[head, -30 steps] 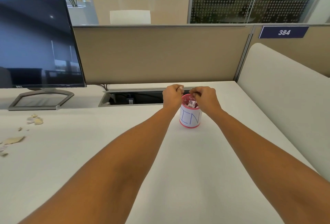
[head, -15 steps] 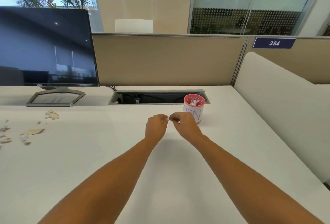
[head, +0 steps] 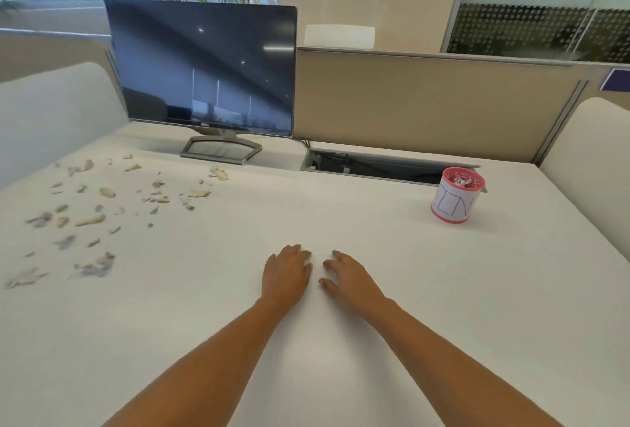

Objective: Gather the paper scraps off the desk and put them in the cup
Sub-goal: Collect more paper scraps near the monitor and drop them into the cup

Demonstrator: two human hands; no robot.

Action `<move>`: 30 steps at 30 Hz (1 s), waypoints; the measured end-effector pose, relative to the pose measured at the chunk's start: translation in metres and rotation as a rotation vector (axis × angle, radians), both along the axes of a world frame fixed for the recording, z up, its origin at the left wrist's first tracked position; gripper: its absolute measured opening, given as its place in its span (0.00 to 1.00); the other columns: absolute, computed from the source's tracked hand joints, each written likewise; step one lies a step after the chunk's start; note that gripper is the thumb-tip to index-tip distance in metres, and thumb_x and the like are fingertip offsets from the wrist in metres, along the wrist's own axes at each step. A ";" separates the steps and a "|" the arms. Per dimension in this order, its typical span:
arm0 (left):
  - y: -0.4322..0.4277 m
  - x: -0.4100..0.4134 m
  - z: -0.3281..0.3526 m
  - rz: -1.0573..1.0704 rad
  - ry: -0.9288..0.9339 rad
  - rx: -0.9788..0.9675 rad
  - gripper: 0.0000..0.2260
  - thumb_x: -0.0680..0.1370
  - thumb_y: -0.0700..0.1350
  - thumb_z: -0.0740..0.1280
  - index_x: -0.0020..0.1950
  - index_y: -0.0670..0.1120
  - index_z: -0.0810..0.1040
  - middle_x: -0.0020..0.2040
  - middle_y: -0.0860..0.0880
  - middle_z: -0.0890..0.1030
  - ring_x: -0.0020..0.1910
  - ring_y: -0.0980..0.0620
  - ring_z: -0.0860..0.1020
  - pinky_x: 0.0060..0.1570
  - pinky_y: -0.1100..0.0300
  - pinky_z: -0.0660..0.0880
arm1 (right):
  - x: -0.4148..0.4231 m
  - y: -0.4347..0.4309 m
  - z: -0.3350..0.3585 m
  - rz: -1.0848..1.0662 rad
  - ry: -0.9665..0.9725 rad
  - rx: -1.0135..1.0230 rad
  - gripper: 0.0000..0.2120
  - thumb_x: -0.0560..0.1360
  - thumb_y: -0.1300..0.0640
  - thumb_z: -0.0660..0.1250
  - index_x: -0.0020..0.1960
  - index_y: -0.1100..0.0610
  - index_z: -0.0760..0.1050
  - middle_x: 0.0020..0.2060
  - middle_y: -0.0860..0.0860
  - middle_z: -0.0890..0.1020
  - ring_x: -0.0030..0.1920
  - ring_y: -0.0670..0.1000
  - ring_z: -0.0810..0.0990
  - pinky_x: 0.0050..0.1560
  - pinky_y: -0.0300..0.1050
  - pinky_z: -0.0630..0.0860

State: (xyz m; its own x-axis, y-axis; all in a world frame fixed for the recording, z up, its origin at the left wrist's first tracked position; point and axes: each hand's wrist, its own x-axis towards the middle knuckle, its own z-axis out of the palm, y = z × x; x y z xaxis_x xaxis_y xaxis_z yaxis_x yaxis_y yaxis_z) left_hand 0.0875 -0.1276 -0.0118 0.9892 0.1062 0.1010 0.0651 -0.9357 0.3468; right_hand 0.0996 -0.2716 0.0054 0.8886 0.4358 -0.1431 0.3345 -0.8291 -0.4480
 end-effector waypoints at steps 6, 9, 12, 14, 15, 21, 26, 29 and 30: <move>0.090 -0.045 -0.002 0.159 -0.006 0.032 0.17 0.81 0.49 0.54 0.69 0.50 0.68 0.72 0.52 0.66 0.72 0.57 0.61 0.72 0.56 0.53 | -0.018 0.076 -0.002 0.098 0.020 0.022 0.26 0.79 0.49 0.57 0.74 0.57 0.57 0.76 0.51 0.54 0.76 0.49 0.52 0.74 0.42 0.50; 0.145 -0.070 0.000 0.271 -0.046 0.016 0.17 0.81 0.47 0.54 0.69 0.49 0.69 0.73 0.51 0.66 0.73 0.57 0.60 0.73 0.56 0.53 | -0.028 0.119 -0.001 0.168 0.054 0.043 0.26 0.79 0.49 0.57 0.74 0.57 0.56 0.76 0.51 0.53 0.76 0.49 0.50 0.74 0.42 0.51; 0.198 -0.097 0.005 0.387 -0.095 -0.054 0.16 0.81 0.45 0.57 0.69 0.47 0.69 0.73 0.49 0.66 0.74 0.53 0.61 0.73 0.56 0.55 | -0.039 0.163 0.001 0.231 0.090 0.070 0.27 0.79 0.50 0.57 0.74 0.57 0.55 0.76 0.51 0.51 0.76 0.48 0.49 0.74 0.43 0.51; 0.232 -0.113 0.008 0.476 -0.132 -0.122 0.16 0.80 0.44 0.59 0.68 0.46 0.70 0.72 0.48 0.67 0.74 0.51 0.62 0.72 0.55 0.59 | -0.046 0.190 0.003 0.274 0.098 0.068 0.27 0.79 0.50 0.57 0.75 0.57 0.54 0.76 0.51 0.51 0.76 0.49 0.48 0.74 0.43 0.50; 0.248 -0.121 0.010 0.514 -0.145 -0.141 0.16 0.79 0.44 0.60 0.68 0.45 0.71 0.72 0.48 0.67 0.73 0.51 0.62 0.71 0.56 0.60 | -0.049 0.203 0.004 0.295 0.101 0.067 0.27 0.79 0.51 0.57 0.75 0.57 0.53 0.76 0.51 0.51 0.77 0.49 0.48 0.74 0.43 0.50; 0.323 -0.150 0.008 0.646 -0.143 -0.199 0.18 0.79 0.41 0.61 0.69 0.44 0.68 0.73 0.47 0.65 0.74 0.50 0.61 0.70 0.55 0.60 | -0.059 0.273 0.009 0.396 0.115 0.042 0.28 0.79 0.52 0.58 0.75 0.55 0.51 0.77 0.51 0.50 0.76 0.49 0.51 0.74 0.44 0.52; 0.343 -0.139 0.005 0.483 -0.083 -0.188 0.20 0.80 0.41 0.59 0.72 0.45 0.64 0.75 0.48 0.62 0.74 0.51 0.60 0.71 0.58 0.58 | -0.058 0.320 0.014 0.433 0.115 0.043 0.29 0.78 0.55 0.60 0.75 0.55 0.51 0.77 0.52 0.50 0.76 0.51 0.53 0.74 0.45 0.54; 0.344 -0.125 0.006 0.369 -0.039 -0.187 0.21 0.80 0.41 0.59 0.73 0.47 0.62 0.75 0.48 0.61 0.74 0.51 0.60 0.70 0.59 0.58 | -0.055 0.344 0.014 0.432 0.102 0.049 0.31 0.77 0.56 0.61 0.75 0.57 0.52 0.76 0.54 0.52 0.76 0.53 0.54 0.73 0.46 0.55; 0.344 -0.121 0.006 0.336 -0.024 -0.191 0.21 0.80 0.41 0.59 0.73 0.47 0.62 0.76 0.49 0.61 0.74 0.52 0.61 0.70 0.59 0.59 | -0.054 0.351 0.013 0.427 0.094 0.045 0.31 0.76 0.56 0.62 0.75 0.59 0.53 0.76 0.55 0.54 0.75 0.54 0.55 0.72 0.46 0.56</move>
